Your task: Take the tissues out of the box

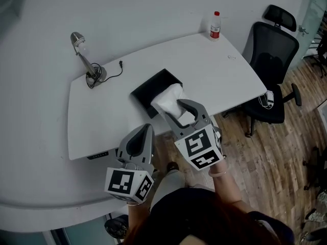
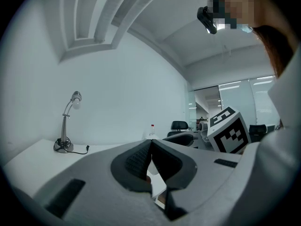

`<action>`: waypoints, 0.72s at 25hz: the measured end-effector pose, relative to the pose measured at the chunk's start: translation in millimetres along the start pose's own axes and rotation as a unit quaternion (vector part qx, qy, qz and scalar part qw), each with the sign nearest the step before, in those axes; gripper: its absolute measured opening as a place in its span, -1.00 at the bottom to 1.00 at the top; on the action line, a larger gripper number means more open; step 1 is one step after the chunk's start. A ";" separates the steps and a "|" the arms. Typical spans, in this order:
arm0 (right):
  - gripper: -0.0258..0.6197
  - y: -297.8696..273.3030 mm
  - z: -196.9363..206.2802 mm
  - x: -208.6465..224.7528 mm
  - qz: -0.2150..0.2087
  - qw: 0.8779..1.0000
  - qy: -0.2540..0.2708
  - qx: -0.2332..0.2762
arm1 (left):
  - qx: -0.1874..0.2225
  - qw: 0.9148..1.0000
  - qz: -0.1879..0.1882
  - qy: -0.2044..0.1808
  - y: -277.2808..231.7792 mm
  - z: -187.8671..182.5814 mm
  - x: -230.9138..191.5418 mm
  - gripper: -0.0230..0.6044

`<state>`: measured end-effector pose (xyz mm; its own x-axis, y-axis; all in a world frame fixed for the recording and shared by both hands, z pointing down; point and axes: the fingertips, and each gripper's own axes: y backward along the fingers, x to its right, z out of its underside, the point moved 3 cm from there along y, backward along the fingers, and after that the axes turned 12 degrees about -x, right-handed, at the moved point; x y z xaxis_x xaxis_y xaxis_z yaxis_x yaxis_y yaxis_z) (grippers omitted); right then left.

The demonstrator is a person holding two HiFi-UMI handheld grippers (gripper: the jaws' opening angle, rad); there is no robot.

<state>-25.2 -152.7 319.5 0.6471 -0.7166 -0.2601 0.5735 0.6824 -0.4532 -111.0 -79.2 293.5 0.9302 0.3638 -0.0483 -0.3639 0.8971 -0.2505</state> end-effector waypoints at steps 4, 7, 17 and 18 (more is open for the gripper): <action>-0.29 13.0 3.9 -3.1 0.000 1.000 -0.001 0.006 | 0.000 1.000 -0.002 -0.003 7.9 2.2 11.4 -0.86; -0.29 22.1 7.1 -4.4 0.001 1.000 -0.002 0.009 | -0.001 1.000 -0.004 -0.005 13.4 3.4 18.7 -0.86; -0.30 57.4 12.0 -16.5 0.001 1.000 -0.006 0.030 | -0.002 1.000 -0.005 -0.011 35.4 7.9 41.3 -0.86; -0.30 60.9 12.9 -19.4 -0.002 0.999 -0.009 0.033 | -0.002 1.000 -0.004 -0.012 37.6 8.4 43.8 -0.86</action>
<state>3.7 -95.5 307.9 0.6537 -0.7168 -0.2428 0.6077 0.6884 -0.3961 -84.3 -27.5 290.1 0.9321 0.3616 -0.0235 -0.3553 0.8995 -0.2544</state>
